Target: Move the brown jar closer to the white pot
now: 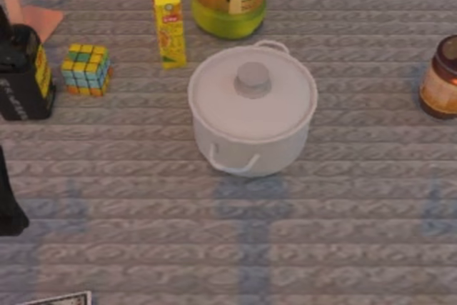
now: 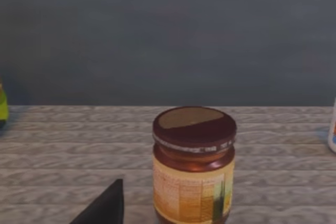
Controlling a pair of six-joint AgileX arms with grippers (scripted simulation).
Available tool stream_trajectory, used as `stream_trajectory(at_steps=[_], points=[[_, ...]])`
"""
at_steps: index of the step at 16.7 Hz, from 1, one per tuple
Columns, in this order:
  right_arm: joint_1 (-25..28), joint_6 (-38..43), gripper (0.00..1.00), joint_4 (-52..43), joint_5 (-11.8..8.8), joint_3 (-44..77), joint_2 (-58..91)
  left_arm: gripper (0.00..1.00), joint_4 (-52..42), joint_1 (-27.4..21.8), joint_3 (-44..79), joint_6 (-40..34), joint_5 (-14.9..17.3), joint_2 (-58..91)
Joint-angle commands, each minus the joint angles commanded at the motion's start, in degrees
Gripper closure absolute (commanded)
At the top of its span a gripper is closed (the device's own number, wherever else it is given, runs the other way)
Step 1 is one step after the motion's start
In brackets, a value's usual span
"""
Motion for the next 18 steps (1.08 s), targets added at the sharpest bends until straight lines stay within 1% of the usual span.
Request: stream_trajectory(at_steps=[4,8,13,18], points=[[0.2,-0.12,0.0,-0.93,-0.22,1.39,1.4,0.0,0.0,0.0,0.0,0.0,0.0,0.0],[0.83,-1.1,0.0,-6.52,-0.99,10.08,9.85,0.0,0.0,0.0,0.0,0.0,0.0,0.0],[1.1,-3.66,0.0,-19.38,-1.47,29.64,29.35,0.0,0.0,0.0,0.0,0.0,0.0,0.0],[0.79,-7.54,0.0,-36.77,-1.18,55.5,56.12,0.0,0.0,0.0,0.0,0.0,0.0,0.0]])
